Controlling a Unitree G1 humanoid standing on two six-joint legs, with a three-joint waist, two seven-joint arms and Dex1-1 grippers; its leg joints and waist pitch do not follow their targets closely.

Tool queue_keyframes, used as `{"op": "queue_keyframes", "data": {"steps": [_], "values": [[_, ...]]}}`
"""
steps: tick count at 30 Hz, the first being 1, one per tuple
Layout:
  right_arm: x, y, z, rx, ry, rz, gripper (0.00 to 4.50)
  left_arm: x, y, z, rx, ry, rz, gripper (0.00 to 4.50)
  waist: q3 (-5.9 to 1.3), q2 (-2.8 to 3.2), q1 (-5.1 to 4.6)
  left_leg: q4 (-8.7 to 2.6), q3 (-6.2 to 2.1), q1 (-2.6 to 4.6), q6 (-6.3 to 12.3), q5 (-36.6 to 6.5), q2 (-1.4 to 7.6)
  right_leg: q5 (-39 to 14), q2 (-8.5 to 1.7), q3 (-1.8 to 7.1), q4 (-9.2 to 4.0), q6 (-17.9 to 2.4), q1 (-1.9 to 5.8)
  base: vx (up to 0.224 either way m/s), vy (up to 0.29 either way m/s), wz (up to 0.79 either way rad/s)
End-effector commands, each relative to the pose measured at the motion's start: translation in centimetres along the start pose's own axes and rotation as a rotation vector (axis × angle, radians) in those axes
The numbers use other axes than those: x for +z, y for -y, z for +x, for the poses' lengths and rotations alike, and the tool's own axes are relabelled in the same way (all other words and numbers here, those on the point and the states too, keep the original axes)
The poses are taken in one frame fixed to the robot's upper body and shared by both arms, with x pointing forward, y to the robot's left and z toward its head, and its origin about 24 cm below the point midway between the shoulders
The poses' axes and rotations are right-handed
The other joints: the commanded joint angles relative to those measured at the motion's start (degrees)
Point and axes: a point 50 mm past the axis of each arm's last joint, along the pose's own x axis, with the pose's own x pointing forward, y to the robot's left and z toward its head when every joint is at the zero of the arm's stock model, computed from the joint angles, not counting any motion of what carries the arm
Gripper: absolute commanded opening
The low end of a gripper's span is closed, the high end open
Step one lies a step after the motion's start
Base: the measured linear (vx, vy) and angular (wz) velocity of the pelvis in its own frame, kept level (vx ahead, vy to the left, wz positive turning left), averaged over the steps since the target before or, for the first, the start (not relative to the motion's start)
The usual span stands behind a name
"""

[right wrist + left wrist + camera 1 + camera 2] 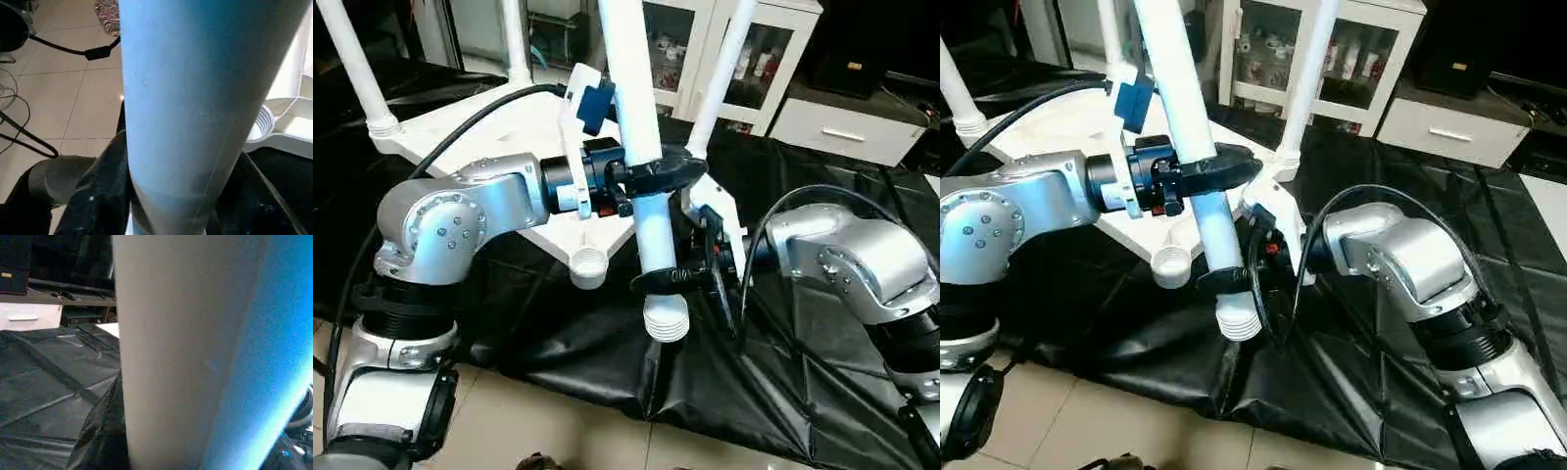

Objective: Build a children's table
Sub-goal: Pick table leg

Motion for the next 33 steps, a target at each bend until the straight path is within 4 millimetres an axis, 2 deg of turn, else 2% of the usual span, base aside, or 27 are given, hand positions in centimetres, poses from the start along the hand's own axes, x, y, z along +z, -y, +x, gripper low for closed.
{"op": "queue_keyframes", "data": {"steps": [1,8,11,13,16,17,19,20,21,22,23,25,27,28,29,30,31,32,33], "values": [[-0.5,0.2,-0.3,-0.014,-0.011,0.011,1.89,1.0,0.8,0.4,-0.035,0.004,0.06,1.71,-4.02,0.39,-0.07,-4.37,-0.42,-0.12,-2.27,-5.86,2.68,-14.53,-4.73,3.25,-3.89,-8.62,3.5,0.0,0.0,0.0],[-0.7,0.2,-0.1,-0.008,-0.006,0.026,1.84,1.2,0.7,0.3,-0.036,0.013,0.067,1.71,-4.09,0.48,-0.04,-4.37,-0.47,-0.15,-2.24,-5.58,2.7,-13.75,-4.73,3.21,-3.75,-8.97,3.57,0.0,0.0,0.0],[-0.7,0.4,-0.1,-0.024,0.006,0.031,1.84,1.2,0.5,0.3,0.005,0.01,0.081,1.71,-4.06,0.33,-0.1,-4.36,-0.44,-0.17,-2.23,-5.88,2.7,-14.17,-4.76,3.24,-3.83,-8.93,3.56,0.0,0.0,0.0],[-0.7,0.6,-0.1,-0.045,0.025,0.035,1.84,1.0,0.4,0.2,0.013,0.016,0.05,2.27,-4.04,0.38,-0.08,-4.37,-0.44,-0.13,-2.25,-5.89,2.7,-14.48,-4.78,3.22,-3.86,-8.84,3.52,0.0,0.0,0.0],[-0.6,0.9,-0.3,-0.087,0.068,0.048,1.84,0.7,0.3,-0.2,-0.005,0.051,-0.006,2.47,-4.13,0.47,0.0,-4.3,-0.41,-0.13,-2.53,-5.46,2.68,-13.55,-4.83,3.23,-3.76,-9.32,3.54,0.0,0.0,0.0],[-0.7,1.0,-0.4,-0.095,0.076,0.051,1.83,0.6,0.4,-0.3,-0.012,0.057,-0.01,2.76,-4.13,0.45,-0.05,-4.34,-0.45,-0.22,-2.49,-5.48,2.65,-13.34,-4.78,3.16,-3.74,-9.4,3.58,0.0,0.0,0.0],[-0.5,1.2,-0.6,-0.128,0.108,0.06,1.83,0.3,0.3,-0.6,-0.008,0.067,-0.017,2.85,-4.1,0.65,-0.1,-4.37,-0.44,-0.1,-2.45,-5.78,2.64,-13.29,-4.7,3.2,-3.79,-9.31,3.48,0.0,0.0,0.0],[-0.3,1.6,-0.9,-0.173,0.136,0.068,1.83,0.1,0.1,-0.8,-0.005,0.077,-0.028,2.87,-4.1,0.61,-0.13,-4.42,-0.45,-0.1,-2.54,-5.96,2.64,-13.51,-4.69,3.17,-3.8,-9.28,3.5,0.0,0.0,0.0],[-0.1,2.3,-1.4,-0.248,0.176,0.08,1.83,-0.4,0.0,-1.1,0.011,0.067,-0.034,2.9,-4.07,0.82,-0.16,-4.45,-0.47,-0.1,-2.71,-6.19,2.65,-13.48,-4.73,3.21,-3.86,-9.42,3.41,0.0,0.0,0.0],[0.1,2.8,-1.8,-0.298,0.202,0.09,1.83,-0.7,-0.2,-1.3,0.022,0.059,-0.037,3.08,-4.04,0.68,-0.34,-4.55,-0.47,-0.22,-2.96,-6.82,2.59,-14.56,-4.72,3.14,-3.97,-9.12,3.47,0.0,0.0,0.0],[0.1,3.4,-2.3,-0.357,0.23,0.107,1.83,-1.1,-0.3,-1.6,0.032,0.05,-0.039,3.21,-4.11,0.63,-0.33,-4.52,-0.46,-0.04,-3.07,-7.03,2.59,-15.0,-4.74,3.12,-3.99,-8.93,3.38,0.0,0.0,0.0],[-0.1,3.9,-2.9,-0.411,0.259,0.13,1.83,-1.5,-0.4,-1.8,0.043,0.045,-0.037,3.3,-4.01,0.62,-0.45,-4.63,-0.44,-0.02,-3.31,-7.45,2.6,-15.91,-4.7,3.15,-4.11,-8.39,3.31,0.0,0.0,0.0],[-0.3,4.3,-3.6,-0.467,0.3,0.161,1.83,-2.1,-0.5,-2.2,0.062,0.047,-0.043,3.31,-4.02,0.98,-0.22,-4.65,-0.33,0.28,-3.8,-7.02,2.57,-15.15,-4.53,3.19,-3.99,-8.66,3.05,0.0,0.0,0.0],[-0.6,4.7,-4.4,-0.549,0.35,0.19,1.83,-2.9,-0.7,-2.8,0.098,0.054,-0.039,3.32,-4.12,1.19,-0.06,-4.6,-0.28,0.33,-3.89,-6.97,2.54,-14.28,-4.54,3.22,-3.91,-8.81,3.09,0.0,0.0,0.0],[-0.7,4.8,-4.7,-0.575,0.363,0.198,1.82,-3.1,-0.8,-3.0,0.11,0.055,-0.034,3.32,-4.11,1.09,-0.19,-4.72,-0.33,0.04,-3.88,-6.85,2.61,-12.72,-4.53,3.21,-3.8,-9.0,3.3,0.0,0.0,0.0],[-0.7,4.8,-4.7,-0.575,0.363,0.198,1.82,-3.1,-0.8,-3.0,0.11,0.055,-0.034,3.32,-4.2,1.06,-0.14,-4.69,-0.31,0.11,-3.67,-6.48,2.52,-11.66,-4.43,3.14,-3.69,-8.98,3.36,0.0,0.0,0.0],[-1.0,5.0,-4.9,-0.624,0.375,0.201,1.82,-3.6,-1.0,-3.3,0.15,0.064,-0.007,3.32,-4.23,1.96,-0.1,-4.66,-0.4,0.13,-3.73,-6.64,2.42,-11.18,-4.38,3.1,-3.52,-9.2,3.36,0.0,0.0,0.0],[-1.6,5.0,-5.3,-0.706,0.4,0.203,1.82,-4.6,-1.7,-3.9,0.268,0.084,0.051,3.32,-4.14,2.14,-0.39,-4.78,-0.5,0.03,-3.53,-7.31,2.64,-10.42,-4.4,3.07,-4.16,-9.0,3.4,0.0,0.0,0.0],[-1.6,5.0,-5.3,-0.706,0.4,0.203,1.82,-4.6,-1.7,-3.9,0.268,0.084,0.051,3.32,-4.02,1.79,-0.51,-4.84,-0.43,-0.12,-3.47,-7.73,2.59,-10.8,-4.37,3.08,-4.19,-8.77,3.54,0.0,0.0,0.0]]}}
